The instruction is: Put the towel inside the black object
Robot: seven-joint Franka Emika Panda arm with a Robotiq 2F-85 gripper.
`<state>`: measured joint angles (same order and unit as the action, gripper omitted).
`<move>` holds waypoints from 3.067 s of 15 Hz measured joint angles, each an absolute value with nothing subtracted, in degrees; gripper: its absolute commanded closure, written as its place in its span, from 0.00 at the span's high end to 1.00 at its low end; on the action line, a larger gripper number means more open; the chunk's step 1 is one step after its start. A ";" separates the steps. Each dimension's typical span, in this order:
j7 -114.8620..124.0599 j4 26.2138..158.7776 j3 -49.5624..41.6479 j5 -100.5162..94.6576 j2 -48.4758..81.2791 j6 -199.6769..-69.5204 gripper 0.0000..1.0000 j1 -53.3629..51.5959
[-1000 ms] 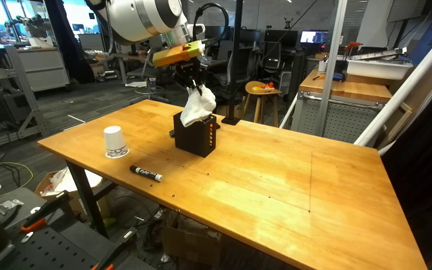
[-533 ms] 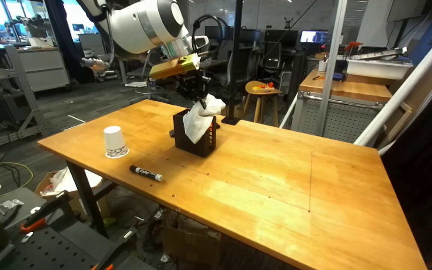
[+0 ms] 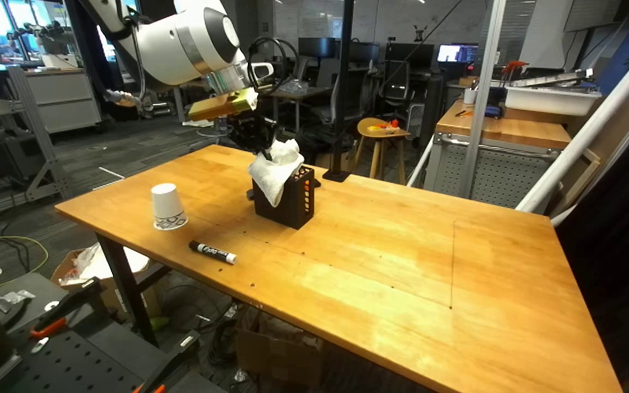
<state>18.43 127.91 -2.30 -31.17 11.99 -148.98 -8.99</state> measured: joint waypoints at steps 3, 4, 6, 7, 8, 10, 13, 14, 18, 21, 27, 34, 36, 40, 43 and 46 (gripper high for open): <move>18.61 127.88 -2.71 -31.17 12.43 -148.97 0.03 -8.96; 18.63 127.83 -2.92 -31.17 12.48 -148.96 0.03 -8.94; 18.63 127.62 -3.41 -31.17 12.59 -148.94 0.03 -8.79; 18.63 127.43 -3.62 -31.17 12.70 -148.94 0.03 -8.62; 18.63 127.12 -3.77 -31.17 12.88 -148.93 0.03 -8.39; 18.60 126.35 -3.87 -31.17 13.54 -148.91 0.03 -8.02; 18.41 125.27 -3.76 -30.91 15.12 -148.89 0.03 -7.96; 18.15 124.86 -3.64 -30.62 15.77 -148.89 0.03 -7.96; 15.06 122.83 -3.09 -27.83 18.94 -148.97 0.03 -7.95; 11.46 121.62 -2.44 -24.18 20.67 -149.00 0.03 -7.92; -3.45 122.21 5.58 -6.97 21.07 -152.25 0.44 -3.90; -8.72 122.68 8.05 -3.85 17.78 -152.53 0.95 -3.07; -8.70 123.33 7.65 -5.66 15.30 -152.49 1.00 -3.39; -8.61 124.50 6.94 -9.51 11.33 -152.41 0.68 -4.08; -8.23 125.15 6.71 -11.93 10.05 -152.41 0.43 -4.47; -7.68 125.40 6.64 -13.53 9.93 -152.40 0.21 -4.74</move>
